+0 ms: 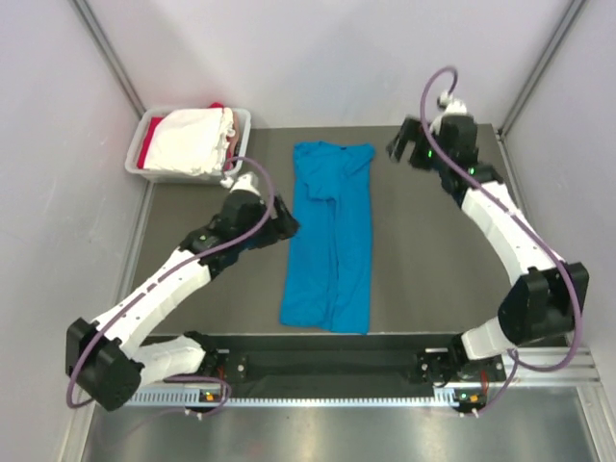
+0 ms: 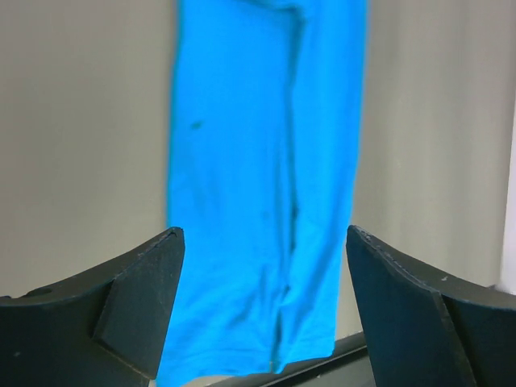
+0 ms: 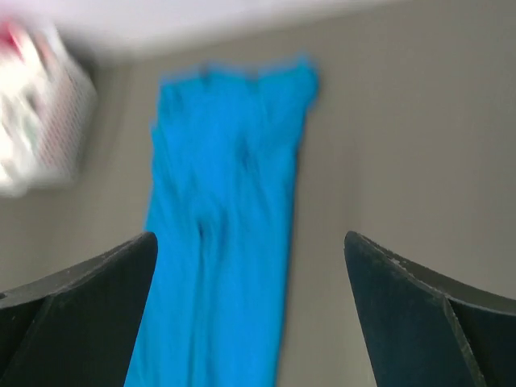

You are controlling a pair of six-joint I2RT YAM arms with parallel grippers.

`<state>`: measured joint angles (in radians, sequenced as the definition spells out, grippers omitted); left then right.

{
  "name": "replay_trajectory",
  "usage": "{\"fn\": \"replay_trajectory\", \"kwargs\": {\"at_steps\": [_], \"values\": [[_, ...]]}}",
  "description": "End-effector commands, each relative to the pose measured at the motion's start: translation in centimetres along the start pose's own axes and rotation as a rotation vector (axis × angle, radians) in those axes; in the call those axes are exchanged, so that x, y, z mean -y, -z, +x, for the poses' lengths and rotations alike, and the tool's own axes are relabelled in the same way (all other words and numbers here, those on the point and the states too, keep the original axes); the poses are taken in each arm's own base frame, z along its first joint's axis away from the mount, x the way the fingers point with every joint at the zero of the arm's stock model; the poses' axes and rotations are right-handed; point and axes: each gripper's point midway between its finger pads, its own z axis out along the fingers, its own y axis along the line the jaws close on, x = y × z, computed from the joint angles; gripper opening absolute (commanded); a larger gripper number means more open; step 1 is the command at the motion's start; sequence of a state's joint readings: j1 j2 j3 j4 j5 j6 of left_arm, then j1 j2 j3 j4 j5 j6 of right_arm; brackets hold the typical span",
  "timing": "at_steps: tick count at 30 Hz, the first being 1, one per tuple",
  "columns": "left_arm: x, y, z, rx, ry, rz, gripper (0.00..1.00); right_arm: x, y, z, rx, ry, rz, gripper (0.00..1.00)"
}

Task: Fold and stack the t-shirts
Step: Fold the tshirt

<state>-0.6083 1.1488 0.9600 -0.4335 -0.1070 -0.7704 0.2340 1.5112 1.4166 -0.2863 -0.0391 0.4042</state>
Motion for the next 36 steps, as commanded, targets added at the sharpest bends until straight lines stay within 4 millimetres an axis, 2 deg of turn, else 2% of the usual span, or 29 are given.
{"fn": "replay_trajectory", "kwargs": {"at_steps": [1, 2, 3, 4, 5, 6, 7, 8, 9, 10, 11, 12, 14, 15, 16, 17, 18, 20, 21, 22, 26, 32, 36], "values": [[-0.2, -0.1, 0.6, -0.055, 0.087, 0.169, 0.84, 0.4, 3.5, 11.8, -0.239, -0.052, -0.103, 1.00], [-0.4, -0.4, 1.2, -0.074, 0.070, 0.177, 0.84, 1.6, 4.4, 15.5, -0.313, -0.068, -0.094, 1.00], [-0.6, -0.9, 2.2, -0.124, 0.059, 0.178, 0.82, 1.9, 5.3, 17.0, -0.341, -0.086, -0.099, 1.00], [-0.6, -1.2, 3.0, -0.164, 0.047, 0.191, 0.75, 1.1, 6.6, 17.6, -0.344, -0.121, -0.136, 1.00], [-0.6, -1.4, 3.9, -0.206, 0.020, 0.204, 0.73, 1.7, 7.6, 20.3, -0.400, -0.141, -0.137, 0.98], [-0.8, -1.6, 5.8, -0.295, 0.009, 0.205, 0.69, 1.7, 8.4, 21.3, -0.424, -0.156, -0.142, 0.93], [-1.1, -1.7, 6.7, -0.325, -0.011, 0.194, 0.64, 1.2, 9.6, 22.2, -0.443, -0.174, -0.149, 0.92], [-1.3, -1.9, 7.6, -0.347, -0.040, 0.184, 0.62, 1.6, 10.5, 24.0, -0.484, -0.187, -0.138, 0.92], [-1.0, -1.8, 9.2, -0.380, -0.066, 0.182, 0.60, 1.3, 11.2, 24.9, -0.502, -0.190, -0.145, 0.89], [-0.8, -2.1, 9.4, -0.362, -0.077, 0.171, 0.59, 0.7, 12.0, 25.1, -0.500, -0.199, -0.160, 0.85], [-0.2, -2.2, 10.1, -0.364, -0.061, 0.183, 0.58, 1.1, 12.4, 26.3, -0.518, -0.210, -0.151, 0.81], [1.1, -2.2, 11.4, -0.387, -0.075, 0.221, 0.59, 1.2, 12.7, 26.6, -0.516, -0.221, -0.144, 0.79], [3.3, -2.9, 11.6, -0.363, -0.049, 0.260, 0.59, 1.1, 13.2, 27.1, -0.512, -0.244, -0.153, 0.80], [3.9, -3.4, 13.1, -0.398, -0.067, 0.257, 0.60, 1.2, 13.3, 27.2, -0.519, -0.247, -0.150, 0.80], [4.4, -3.8, 13.7, -0.401, -0.073, 0.247, 0.59, 1.0, 13.6, 27.5, -0.527, -0.244, -0.153, 0.80], [5.7, -4.3, 13.4, -0.386, -0.069, 0.254, 0.59, 1.1, 13.8, 27.9, -0.545, -0.235, -0.150, 0.79], [6.1, -4.9, 15.0, -0.420, -0.088, 0.246, 0.59, 1.0, 14.0, 28.3, -0.558, -0.225, -0.151, 0.79], [6.7, -6.1, 14.9, -0.387, -0.094, 0.204, 0.58, 0.8, 14.5, 29.4, -0.592, -0.197, -0.145, 0.79], [6.1, -7.1, 15.9, -0.409, -0.101, 0.167, 0.58, 0.6, 14.8, 30.1, -0.610, -0.191, -0.152, 0.78], [5.8, -7.7, 16.1, -0.411, -0.098, 0.139, 0.57, 0.2, 15.1, 30.8, -0.631, -0.180, -0.158, 0.78], [5.1, -9.7, 15.8, -0.381, -0.100, 0.057, 0.56, 0.5, 16.0, 33.5, -0.695, -0.145, -0.131, 0.75], [4.3, -11.8, 15.4, -0.351, -0.135, -0.015, 0.48, 0.0, 16.7, 35.1, -0.729, -0.123, -0.152, 0.67], [3.8, -12.8, 15.4, -0.347, -0.152, -0.049, 0.43, -0.6, 16.8, 35.9, -0.751, -0.109, -0.172, 0.65]]}}
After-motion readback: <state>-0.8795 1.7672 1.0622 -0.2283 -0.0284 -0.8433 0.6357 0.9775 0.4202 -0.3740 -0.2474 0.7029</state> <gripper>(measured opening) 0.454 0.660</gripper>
